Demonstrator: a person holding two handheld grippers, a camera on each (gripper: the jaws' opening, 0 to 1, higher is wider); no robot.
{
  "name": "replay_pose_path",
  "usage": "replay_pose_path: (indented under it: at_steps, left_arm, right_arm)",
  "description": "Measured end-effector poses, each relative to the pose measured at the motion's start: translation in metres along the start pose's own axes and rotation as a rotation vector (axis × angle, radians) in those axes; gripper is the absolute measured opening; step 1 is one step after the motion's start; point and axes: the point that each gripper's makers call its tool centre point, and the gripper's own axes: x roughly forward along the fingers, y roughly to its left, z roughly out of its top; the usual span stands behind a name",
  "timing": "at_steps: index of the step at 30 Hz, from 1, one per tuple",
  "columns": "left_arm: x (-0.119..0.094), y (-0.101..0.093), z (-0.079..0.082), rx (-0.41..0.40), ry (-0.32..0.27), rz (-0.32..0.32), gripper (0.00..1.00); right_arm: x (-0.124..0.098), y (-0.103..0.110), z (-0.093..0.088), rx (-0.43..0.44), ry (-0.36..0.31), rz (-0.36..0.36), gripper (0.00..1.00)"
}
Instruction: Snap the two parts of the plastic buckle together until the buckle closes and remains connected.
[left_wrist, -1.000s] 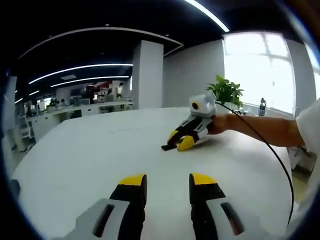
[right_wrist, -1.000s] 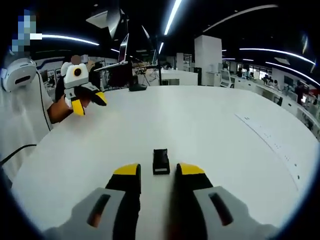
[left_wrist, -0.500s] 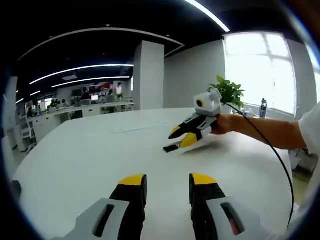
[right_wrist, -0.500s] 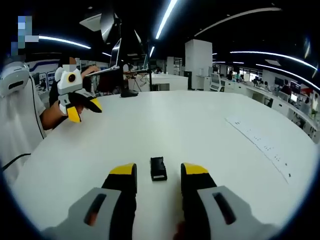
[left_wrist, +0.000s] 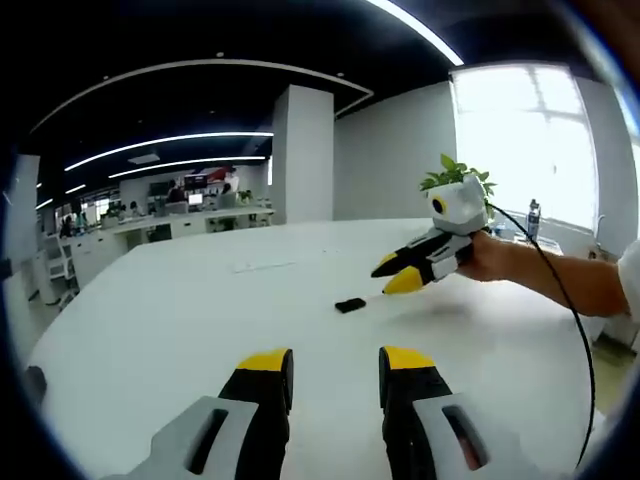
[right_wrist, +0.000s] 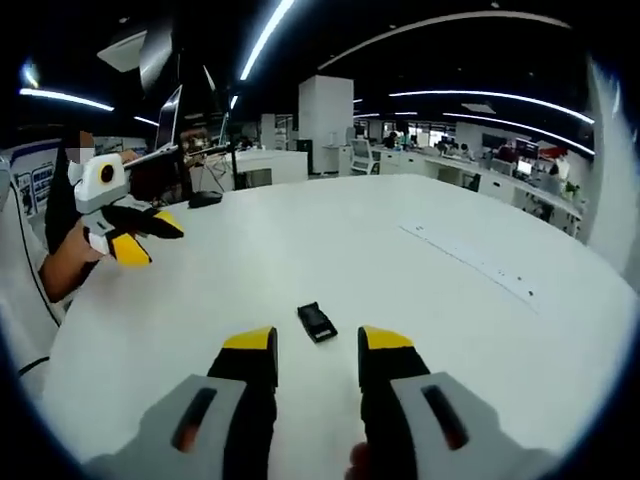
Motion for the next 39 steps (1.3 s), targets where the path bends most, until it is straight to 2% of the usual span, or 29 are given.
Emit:
replay_pose_path:
  at_steps: [1, 3, 5, 7, 9, 21, 30, 35, 39]
  left_arm:
    - [0.001, 0.0, 0.0, -0.003, 0.002, -0.001, 0.33]
    - [0.002, -0.001, -0.001, -0.005, 0.003, -0.002, 0.34]
    - [0.003, 0.0, -0.002, -0.009, 0.006, -0.001, 0.34]
    - [0.003, 0.001, -0.002, -0.022, 0.006, 0.002, 0.34]
    - [0.003, 0.003, -0.002, -0.033, 0.002, 0.0, 0.34]
    - [0.002, 0.017, -0.002, -0.042, -0.006, 0.038, 0.34]
    - [-0.01, 0.015, -0.005, -0.048, -0.008, 0.042, 0.34]
    - [-0.017, 0.011, -0.009, -0.044, -0.007, 0.04, 0.34]
    - [-0.024, 0.012, -0.01, -0.046, -0.007, 0.047, 0.34]
  right_arm:
    - [-0.004, 0.003, 0.002, 0.006, -0.02, -0.008, 0.32]
    - [-0.012, 0.01, -0.004, 0.03, -0.002, -0.046, 0.32]
    - [-0.017, 0.015, -0.003, 0.041, -0.015, -0.065, 0.33]
    - [-0.022, 0.018, -0.004, 0.006, -0.014, -0.108, 0.33]
    - [-0.027, 0.019, -0.009, 0.013, 0.009, -0.171, 0.33]
    - [-0.052, 0.042, -0.016, 0.079, 0.009, -0.29, 0.33]
    - [-0.078, 0.064, -0.037, 0.16, -0.008, -0.35, 0.35]
    - [-0.095, 0.071, -0.048, 0.173, 0.001, -0.418, 0.35]
    - [-0.105, 0.089, -0.058, 0.19, -0.001, -0.442, 0.35]
